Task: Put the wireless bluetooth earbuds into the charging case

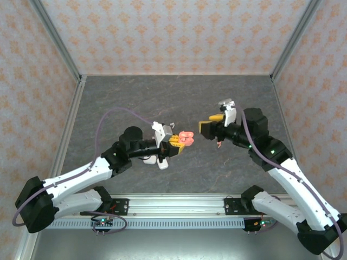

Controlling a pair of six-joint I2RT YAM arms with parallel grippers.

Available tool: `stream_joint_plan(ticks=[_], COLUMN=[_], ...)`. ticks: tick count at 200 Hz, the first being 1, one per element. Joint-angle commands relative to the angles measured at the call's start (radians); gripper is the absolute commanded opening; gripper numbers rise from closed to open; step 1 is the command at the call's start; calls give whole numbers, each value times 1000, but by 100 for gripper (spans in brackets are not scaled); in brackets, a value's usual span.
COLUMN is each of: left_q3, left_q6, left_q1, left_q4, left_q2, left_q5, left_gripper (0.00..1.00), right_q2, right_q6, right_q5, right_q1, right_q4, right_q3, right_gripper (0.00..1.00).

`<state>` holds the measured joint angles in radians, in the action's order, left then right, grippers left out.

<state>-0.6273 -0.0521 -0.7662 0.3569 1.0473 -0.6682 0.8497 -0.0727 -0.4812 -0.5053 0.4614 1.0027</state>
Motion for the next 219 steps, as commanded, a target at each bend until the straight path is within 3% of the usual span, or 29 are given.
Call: stream_joint_plan(ticks=[1,27,53,124,219], left_q3=[13,23,26,31,44], left_q6=[19,24,32,28,32], left_q1=[-7,-7,-7,-8,-8], left_q4=[20,0,-25,-37,-62], left_q2=[-35,-57,-70,-90,-130], left_q5=[21,25,26,20,44], left_gripper=[0,0,0,0,0], right_q2=[50,154,267,632,814], right_q6=[-119,-160,-129,-59,-45], right_q5=[35,34,123,186,119], right_q1=[97,188,215,306,318], right_q4=[141,208,251,201,141], right_q3=[-8,-59,-79,-69,-10], right_gripper=[63,62,61,46,40])
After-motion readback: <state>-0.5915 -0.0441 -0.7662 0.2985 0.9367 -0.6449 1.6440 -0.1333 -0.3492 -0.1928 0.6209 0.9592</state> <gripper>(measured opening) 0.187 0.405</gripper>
